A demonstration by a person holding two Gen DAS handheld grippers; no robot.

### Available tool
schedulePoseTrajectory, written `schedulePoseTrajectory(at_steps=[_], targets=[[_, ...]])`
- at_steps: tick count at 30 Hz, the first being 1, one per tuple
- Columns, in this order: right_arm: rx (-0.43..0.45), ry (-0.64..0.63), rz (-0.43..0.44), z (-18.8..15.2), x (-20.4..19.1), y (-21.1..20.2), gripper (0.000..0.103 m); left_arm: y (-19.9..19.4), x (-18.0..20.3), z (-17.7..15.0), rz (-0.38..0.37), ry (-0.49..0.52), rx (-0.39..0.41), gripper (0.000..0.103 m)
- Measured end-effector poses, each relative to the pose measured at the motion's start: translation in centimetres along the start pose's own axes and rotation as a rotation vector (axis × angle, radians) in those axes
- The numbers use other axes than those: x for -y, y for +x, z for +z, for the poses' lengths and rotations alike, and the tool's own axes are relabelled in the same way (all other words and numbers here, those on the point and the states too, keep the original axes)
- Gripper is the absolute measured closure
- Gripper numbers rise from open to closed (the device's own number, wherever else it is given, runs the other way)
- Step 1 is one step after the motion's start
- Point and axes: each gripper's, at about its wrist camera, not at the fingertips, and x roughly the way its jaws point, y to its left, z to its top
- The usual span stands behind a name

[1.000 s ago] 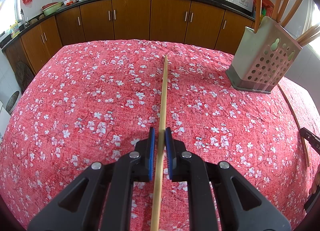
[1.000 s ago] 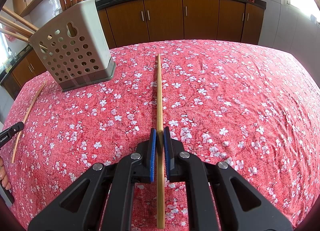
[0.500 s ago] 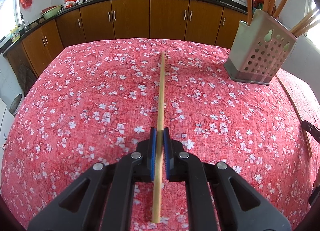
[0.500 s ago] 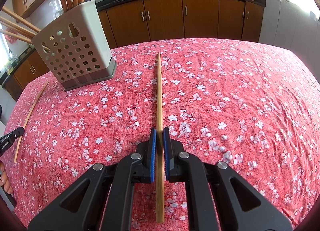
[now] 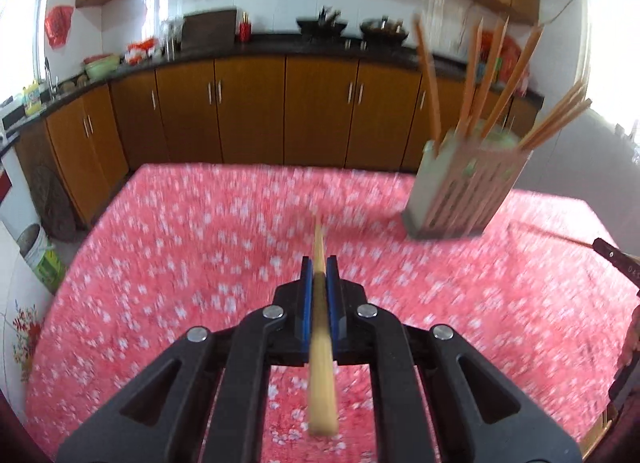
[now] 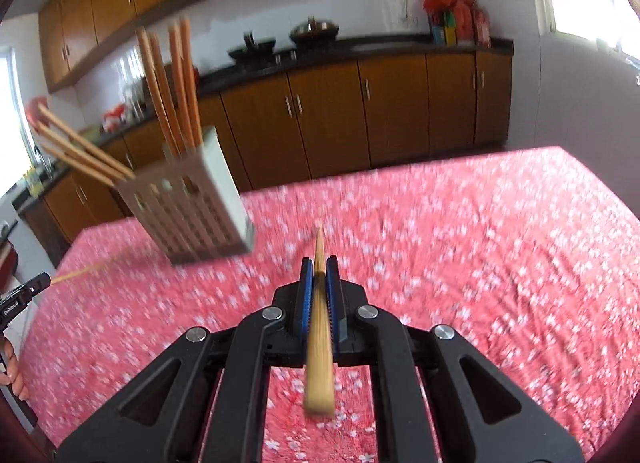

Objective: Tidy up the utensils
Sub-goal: 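Lift the left gripper's chopstick into the holder while the right gripper inserts its own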

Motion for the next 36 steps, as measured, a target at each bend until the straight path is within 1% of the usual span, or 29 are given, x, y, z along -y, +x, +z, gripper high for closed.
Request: schedulePoseTrajectory(at_steps=[3, 6, 10, 12, 15, 19, 22, 25, 28, 31, 33, 36], targets=[[0.046, -0.004, 0.014, 1.0, -0.4, -1.2, 0.095, -1.6, 0.3, 1.9, -0.025, 0.0, 0.061, 0.095], [0.064, -0.01, 0.019, 1.4, -0.4, -1.4, 0.095, -2.5, 0.3, 2.9, -0.046, 0.002, 0.094, 0.095], [0.074, -0.01, 0.021, 1.5, -0.4, -1.4, 0.095, -2.8, 0.8, 3.8, -0.065, 0.003, 0.107, 0.095], [0.086, -0.005, 0.029, 2.0, -0.4, -2.0, 0.095, -3.3, 1.3, 4.3, -0.087, 0.009, 0.111, 0.095], [0.128, 0.002, 0.086, 3.5, -1.1, -3.7, 0.095, -4.8, 1.6, 5.0, -0.144, 0.021, 0.126, 0.095], [0.201, 0.006, 0.21, 6.5, -2.7, -6.9, 0.095, -7.6, 3.5, 7.0, -0.237, 0.045, 0.173, 0.095], [0.254, -0.018, 0.294, 8.7, -4.3, -9.2, 0.095, -9.5, 4.7, 8.4, -0.294, 0.059, 0.208, 0.095], [0.308, -0.056, 0.328, 10.1, -5.8, -10.9, 0.095, -10.9, 6.2, 10.0, -0.33, 0.069, 0.257, 0.095], [0.336, -0.082, 0.315, 11.2, -6.9, -11.0, 0.095, -11.4, 7.5, 11.2, -0.317, 0.053, 0.316, 0.095], [0.327, -0.097, 0.308, 11.9, -7.9, -9.6, 0.095, -11.0, 8.4, 12.6, -0.307, 0.028, 0.35, 0.095], [0.319, -0.114, 0.297, 12.0, -8.5, -9.0, 0.095, -10.2, 9.2, 13.5, -0.29, 0.021, 0.355, 0.095], [0.28, -0.144, 0.274, 12.4, -9.7, -7.1, 0.095, -9.0, 10.1, 14.2, -0.269, 0.032, 0.338, 0.095]])
